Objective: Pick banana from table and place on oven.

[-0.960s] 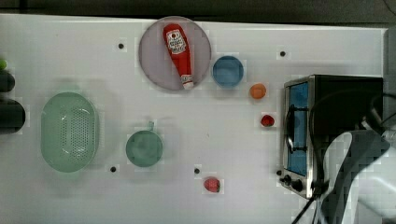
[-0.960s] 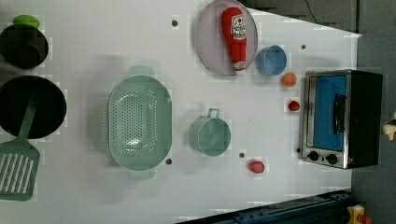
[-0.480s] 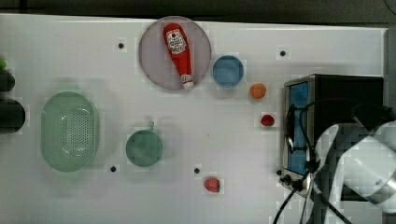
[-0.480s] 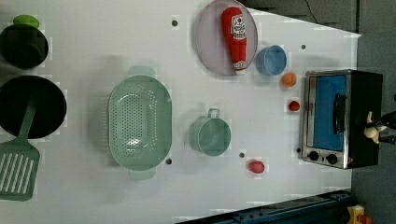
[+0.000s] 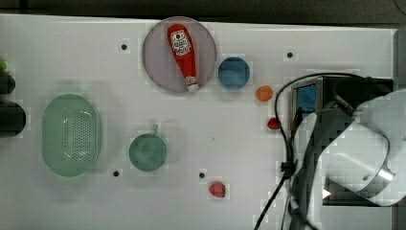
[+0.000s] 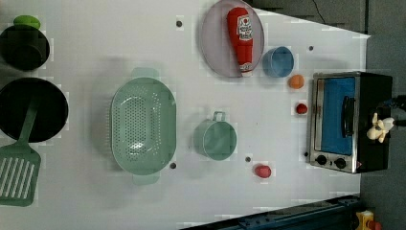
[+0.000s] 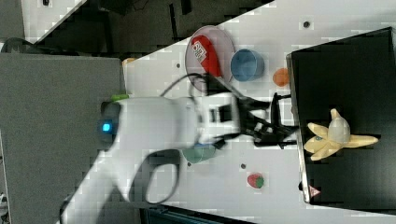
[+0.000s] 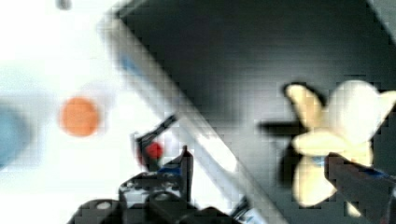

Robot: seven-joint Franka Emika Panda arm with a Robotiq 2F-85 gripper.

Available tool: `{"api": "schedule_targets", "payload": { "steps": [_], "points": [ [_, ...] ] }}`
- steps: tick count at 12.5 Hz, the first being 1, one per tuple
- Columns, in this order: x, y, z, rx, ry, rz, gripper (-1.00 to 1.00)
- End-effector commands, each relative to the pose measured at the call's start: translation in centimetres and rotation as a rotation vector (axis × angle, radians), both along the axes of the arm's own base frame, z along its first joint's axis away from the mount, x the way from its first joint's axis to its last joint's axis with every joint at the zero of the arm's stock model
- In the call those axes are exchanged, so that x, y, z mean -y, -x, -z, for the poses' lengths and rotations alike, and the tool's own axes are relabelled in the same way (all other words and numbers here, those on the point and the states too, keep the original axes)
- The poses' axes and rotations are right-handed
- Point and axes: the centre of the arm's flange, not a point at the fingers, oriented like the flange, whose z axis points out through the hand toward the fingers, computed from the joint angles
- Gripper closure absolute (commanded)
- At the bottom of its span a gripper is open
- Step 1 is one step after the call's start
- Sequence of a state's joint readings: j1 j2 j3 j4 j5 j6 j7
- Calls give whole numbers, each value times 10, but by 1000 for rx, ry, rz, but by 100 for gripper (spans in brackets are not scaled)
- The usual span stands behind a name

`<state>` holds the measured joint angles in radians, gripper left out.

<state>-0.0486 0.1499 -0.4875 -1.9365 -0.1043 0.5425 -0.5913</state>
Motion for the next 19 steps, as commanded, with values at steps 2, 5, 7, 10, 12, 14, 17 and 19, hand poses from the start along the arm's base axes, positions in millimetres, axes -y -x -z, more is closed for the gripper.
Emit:
{"api": "schedule_targets", "payload": {
  "steps": [2,5,7,10,12,14,17,19],
  "points": [
    [-114,-26,-91,104,-35,62,-100],
    [-194,-3,-137,84,-78,303,-100],
    [-231,7,-162,146,-86,456,-100],
    [-270,30,-179,174,-97,453,-100],
    [-272,43,-176,168,-103,447,-100],
    [-270,54,-173,154,-118,420,-100],
    [-266,67,-171,136,-122,370,-100],
    [-265,68,-171,138,-123,372,-100]
  ]
}}
